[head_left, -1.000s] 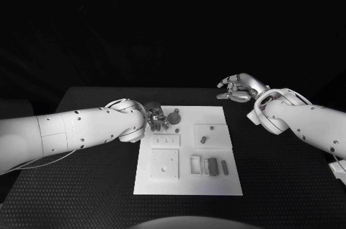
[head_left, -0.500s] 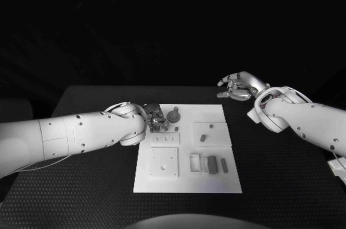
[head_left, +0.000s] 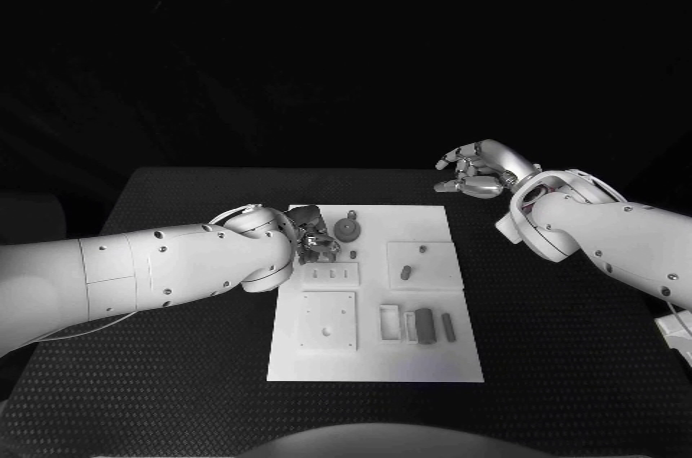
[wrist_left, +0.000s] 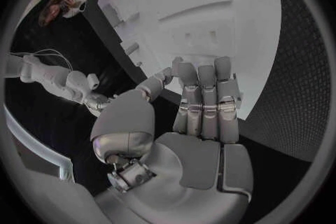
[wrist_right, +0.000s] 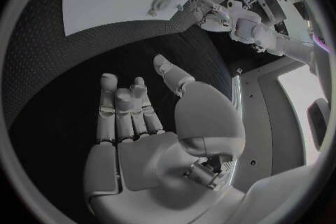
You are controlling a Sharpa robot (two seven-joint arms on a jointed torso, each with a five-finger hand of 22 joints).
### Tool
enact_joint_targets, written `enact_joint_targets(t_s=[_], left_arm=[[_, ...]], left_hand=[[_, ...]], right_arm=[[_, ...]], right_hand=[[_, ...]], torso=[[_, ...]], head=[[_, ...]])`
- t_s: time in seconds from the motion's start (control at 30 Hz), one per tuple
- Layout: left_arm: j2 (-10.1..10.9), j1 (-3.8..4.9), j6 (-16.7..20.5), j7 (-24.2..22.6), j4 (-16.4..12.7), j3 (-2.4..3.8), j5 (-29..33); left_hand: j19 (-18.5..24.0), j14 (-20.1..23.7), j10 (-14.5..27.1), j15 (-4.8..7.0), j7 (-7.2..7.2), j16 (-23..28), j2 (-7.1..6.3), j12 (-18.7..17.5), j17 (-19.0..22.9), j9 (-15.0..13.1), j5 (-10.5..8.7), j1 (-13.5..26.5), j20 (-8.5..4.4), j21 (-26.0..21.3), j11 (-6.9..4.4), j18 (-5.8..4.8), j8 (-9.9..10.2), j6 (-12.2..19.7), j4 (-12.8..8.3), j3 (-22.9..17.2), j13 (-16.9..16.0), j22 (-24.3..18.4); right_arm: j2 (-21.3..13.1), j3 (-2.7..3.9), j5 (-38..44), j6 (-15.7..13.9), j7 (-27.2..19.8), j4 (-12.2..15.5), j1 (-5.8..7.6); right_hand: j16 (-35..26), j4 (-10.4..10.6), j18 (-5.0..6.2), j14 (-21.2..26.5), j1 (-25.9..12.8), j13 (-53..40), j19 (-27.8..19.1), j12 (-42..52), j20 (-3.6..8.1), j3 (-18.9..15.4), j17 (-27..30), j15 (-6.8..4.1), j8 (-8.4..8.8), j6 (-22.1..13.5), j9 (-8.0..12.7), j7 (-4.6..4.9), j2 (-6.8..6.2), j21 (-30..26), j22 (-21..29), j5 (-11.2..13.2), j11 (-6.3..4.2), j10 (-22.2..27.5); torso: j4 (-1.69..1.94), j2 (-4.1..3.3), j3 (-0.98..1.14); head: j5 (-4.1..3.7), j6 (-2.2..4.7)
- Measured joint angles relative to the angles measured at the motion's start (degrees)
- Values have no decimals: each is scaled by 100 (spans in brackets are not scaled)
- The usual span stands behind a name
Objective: Assemble the parts on the task board
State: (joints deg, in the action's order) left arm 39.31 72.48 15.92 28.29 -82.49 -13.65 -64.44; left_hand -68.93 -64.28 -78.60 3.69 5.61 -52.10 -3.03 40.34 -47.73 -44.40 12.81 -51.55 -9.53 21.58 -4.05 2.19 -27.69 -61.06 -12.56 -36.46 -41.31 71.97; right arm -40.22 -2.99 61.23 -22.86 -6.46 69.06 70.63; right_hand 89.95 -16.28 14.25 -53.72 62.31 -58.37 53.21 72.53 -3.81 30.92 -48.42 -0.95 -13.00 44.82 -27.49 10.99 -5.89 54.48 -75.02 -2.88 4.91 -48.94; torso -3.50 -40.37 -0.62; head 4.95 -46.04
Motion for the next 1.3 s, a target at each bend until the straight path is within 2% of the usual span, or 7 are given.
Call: enact_joint_targets(t_s=[0.2, 0.4, 0.43, 0.6, 0.7, 0.9, 1.3], left_arm=[[-5, -33, 40, 5, 5, 0, -122], [-31, -85, 114, -7, 6, 0, -322], [-33, -89, 122, -10, 6, -1, -349], [-33, -97, 143, -21, 6, -1, -441], [-36, -106, 146, -27, 4, -1, -475], [-52, -151, 182, -35, 6, -1, -512], [-87, -236, 263, -58, 67, -5, -556]], left_hand=[[0, 21, 0, 21, -6, -32, -42, 36, 34, -1, 0, -24, 0, 0, 0, -4, -11, -7, 0, 0, -1, 46], [15, 125, 78, 1, -8, -88, -76, 87, 135, -32, -234, -46, 12, -4, 78, -7, 59, -9, 54, -54, 41, 101], [45, 167, 107, -3, -8, -88, -88, 88, 163, -222, -268, -58, 30, -32, 107, -6, 95, -9, 56, -55, 62, 106], [130, 254, 158, -45, -8, -88, -131, 70, 262, -337, -368, -100, 63, -113, 158, -3, 176, -9, 72, -71, 147, 107], [180, 301, 196, -74, -8, -88, -220, 37, 314, -662, -380, -83, 72, -160, 196, 1, 236, -9, 113, -69, 195, 107], [333, 477, 249, -148, -26, -88, -265, -80, 449, -622, -399, -115, 143, -312, 249, 10, 423, 9, 136, -92, 319, 92], [333, 484, 250, -155, -35, -88, -298, -80, 492, -600, -399, -88, 143, -312, 250, 5, 446, 17, 151, -78, 356, 89]], right_arm=[[-8, 0, 3, 12, 4, 2, 0], [-12, 0, 5, 21, 7, 2, -1], [-13, 0, 5, 23, 8, 2, -2], [-20, 0, 6, 29, 9, 1, -3], [-22, 0, 7, 33, 10, 1, -5], [-24, 0, 8, 39, 12, 2, -13], [-35, 0, 9, 48, 16, 4, -24]], right_hand=[[0, 0, -3, 6, 0, 5, 0, 0, 0, 0, 1, 7, 0, -1, 0, 1, 0, 0, 0, 0, 0, 0], [0, 16, -5, 7, 0, 9, 0, 0, 0, -16, 6, 7, 1, -1, 5, 1, 0, 0, 0, 0, 21, 21], [0, 16, -6, 7, 0, 9, 0, 0, 0, -16, 6, 7, 1, -1, 5, 1, 0, 0, 0, 0, 21, 21], [0, 16, -7, 7, 0, 16, 0, 0, 0, -16, 12, 8, 1, 0, 5, 0, 0, 0, 0, 0, 21, 21], [0, 16, -8, 8, 0, 23, 0, 0, 0, -16, 12, 9, -8, 0, 5, 0, 0, 0, 0, 0, 21, 21], [0, 16, -9, 9, 0, 31, 0, 0, 0, -16, 19, 10, -19, 1, 10, -1, 0, 0, 0, 0, 21, 20], [0, 16, -11, 9, 0, 36, 0, 0, 0, -16, 24, 11, -19, 6, 10, -9, 0, -23, 0, 0, 20, 20]], torso=[[1, 0, 0], [3, -1, -3], [3, -1, -3], [5, -1, -5], [5, -1, -5], [5, -1, -4], [5, 1, -5]], head=[[2, -15], [2, -27], [2, -28], [-9, -35], [-13, -42], [-16, -47], [-19, -67]])
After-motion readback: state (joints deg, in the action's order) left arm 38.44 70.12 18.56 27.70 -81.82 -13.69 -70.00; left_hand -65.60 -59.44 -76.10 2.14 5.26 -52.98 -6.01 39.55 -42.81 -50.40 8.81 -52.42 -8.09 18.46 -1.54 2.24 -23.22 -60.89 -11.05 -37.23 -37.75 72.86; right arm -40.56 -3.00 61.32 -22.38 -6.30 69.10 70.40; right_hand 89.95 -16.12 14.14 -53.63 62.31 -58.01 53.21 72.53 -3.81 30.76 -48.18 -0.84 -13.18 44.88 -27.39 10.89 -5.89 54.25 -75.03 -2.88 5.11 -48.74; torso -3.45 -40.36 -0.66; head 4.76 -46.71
